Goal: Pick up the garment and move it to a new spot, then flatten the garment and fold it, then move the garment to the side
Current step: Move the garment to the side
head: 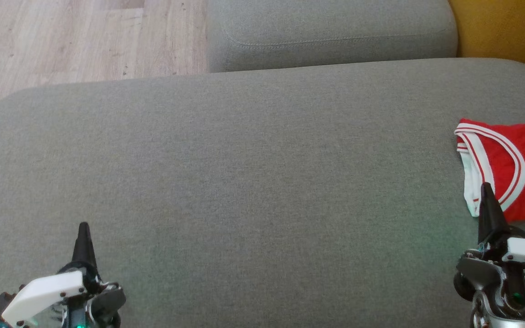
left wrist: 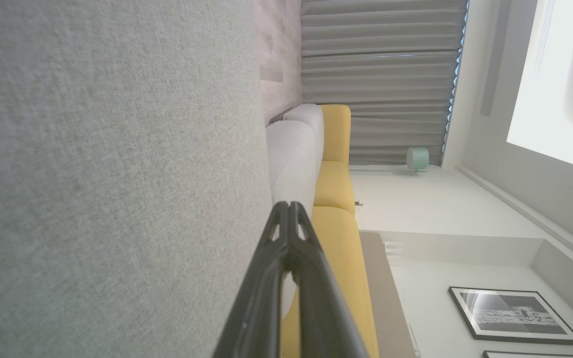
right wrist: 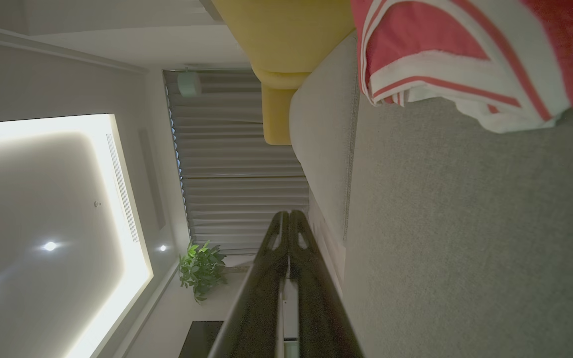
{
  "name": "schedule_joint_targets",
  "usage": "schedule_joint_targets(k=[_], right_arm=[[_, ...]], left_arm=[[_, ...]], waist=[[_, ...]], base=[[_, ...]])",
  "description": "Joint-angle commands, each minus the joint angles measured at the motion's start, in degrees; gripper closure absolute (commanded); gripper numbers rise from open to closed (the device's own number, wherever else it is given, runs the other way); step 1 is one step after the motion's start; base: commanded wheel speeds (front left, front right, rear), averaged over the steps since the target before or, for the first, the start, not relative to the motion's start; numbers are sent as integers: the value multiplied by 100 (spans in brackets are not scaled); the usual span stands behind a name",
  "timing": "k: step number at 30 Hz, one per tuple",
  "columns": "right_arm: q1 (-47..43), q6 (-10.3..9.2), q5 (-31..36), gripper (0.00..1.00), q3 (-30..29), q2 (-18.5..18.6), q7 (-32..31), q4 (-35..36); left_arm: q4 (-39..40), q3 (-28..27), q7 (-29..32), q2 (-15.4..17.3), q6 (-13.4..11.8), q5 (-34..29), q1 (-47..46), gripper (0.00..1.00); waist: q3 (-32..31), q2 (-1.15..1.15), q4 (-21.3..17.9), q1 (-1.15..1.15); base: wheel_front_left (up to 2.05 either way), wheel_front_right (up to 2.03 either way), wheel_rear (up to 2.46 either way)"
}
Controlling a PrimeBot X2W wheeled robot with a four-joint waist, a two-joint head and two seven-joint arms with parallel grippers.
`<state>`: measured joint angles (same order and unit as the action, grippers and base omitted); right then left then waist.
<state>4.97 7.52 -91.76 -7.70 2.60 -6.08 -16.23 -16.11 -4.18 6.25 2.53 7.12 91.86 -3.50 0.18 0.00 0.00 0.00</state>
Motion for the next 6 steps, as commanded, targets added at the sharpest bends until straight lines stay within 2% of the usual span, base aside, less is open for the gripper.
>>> schedule_joint_targets(k=[1,6], right_arm=[[121,-3,-41,100,119,28,-40,221],[121,-3,-41,100,119,28,-40,221]], left_arm=[[206,-232,23,34,36,32,-269,100],[207,-232,23,34,36,32,-269,100]], waist=[[0,0,0,0],[0,0,0,0]], base=[[0,0,0],[0,0,0]])
